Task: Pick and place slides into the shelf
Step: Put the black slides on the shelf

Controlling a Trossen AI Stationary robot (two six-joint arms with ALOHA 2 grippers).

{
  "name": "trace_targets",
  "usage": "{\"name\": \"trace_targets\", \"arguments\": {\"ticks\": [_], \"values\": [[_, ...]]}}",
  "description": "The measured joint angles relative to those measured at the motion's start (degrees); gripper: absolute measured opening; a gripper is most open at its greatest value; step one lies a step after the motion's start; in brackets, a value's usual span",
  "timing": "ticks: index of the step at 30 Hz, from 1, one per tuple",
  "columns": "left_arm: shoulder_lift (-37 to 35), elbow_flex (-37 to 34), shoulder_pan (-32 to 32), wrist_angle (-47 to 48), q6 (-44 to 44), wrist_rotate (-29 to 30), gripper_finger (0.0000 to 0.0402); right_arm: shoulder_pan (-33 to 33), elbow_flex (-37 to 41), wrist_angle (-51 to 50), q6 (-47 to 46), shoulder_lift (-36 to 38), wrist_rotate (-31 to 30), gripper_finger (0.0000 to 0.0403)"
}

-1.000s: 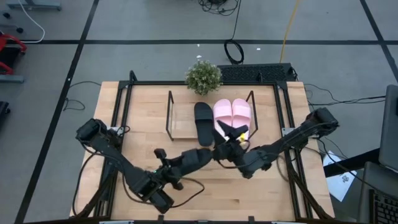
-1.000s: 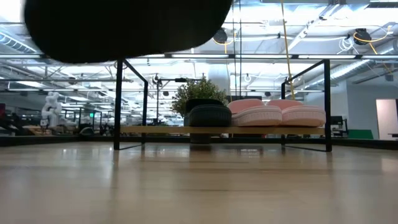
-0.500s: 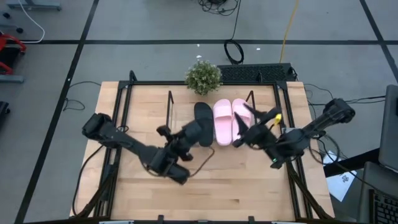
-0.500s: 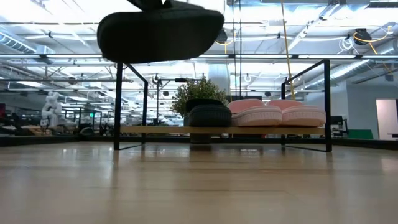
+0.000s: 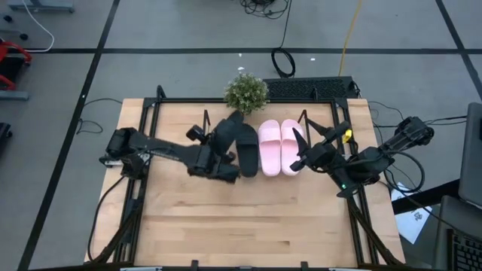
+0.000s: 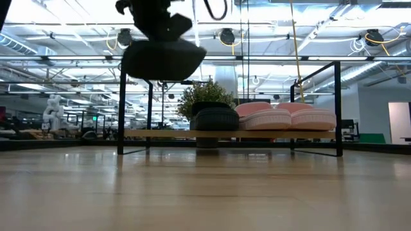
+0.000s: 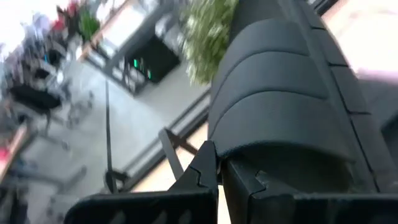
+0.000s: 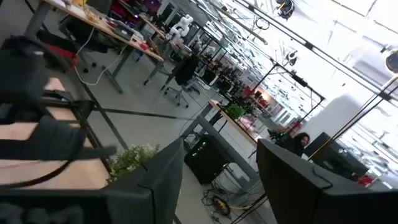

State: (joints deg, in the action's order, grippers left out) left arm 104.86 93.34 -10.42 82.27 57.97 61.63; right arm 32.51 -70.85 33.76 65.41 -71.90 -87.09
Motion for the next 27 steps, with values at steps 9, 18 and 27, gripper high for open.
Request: {"name": "trace_targets", "arguments": {"ticks": [9,18,27], "values": [[0.0,0.0,4.88,0.34,4.04,-7.85,0.0,0.0,0.02,-3.45,0.21,-0.02,-0.04,0.0192],[0.0,0.0,4.88,-0.02,6.02,-9.17,0.0,0.0,0.02,-3.94,0.16,-0.02,0.07,0.0192],[0.0,0.02,4.88,-4.39,3.59,-9.3,0.0,0.0,0.02,-3.88,-0.18,-0.02,0.09,0.0192]]}}
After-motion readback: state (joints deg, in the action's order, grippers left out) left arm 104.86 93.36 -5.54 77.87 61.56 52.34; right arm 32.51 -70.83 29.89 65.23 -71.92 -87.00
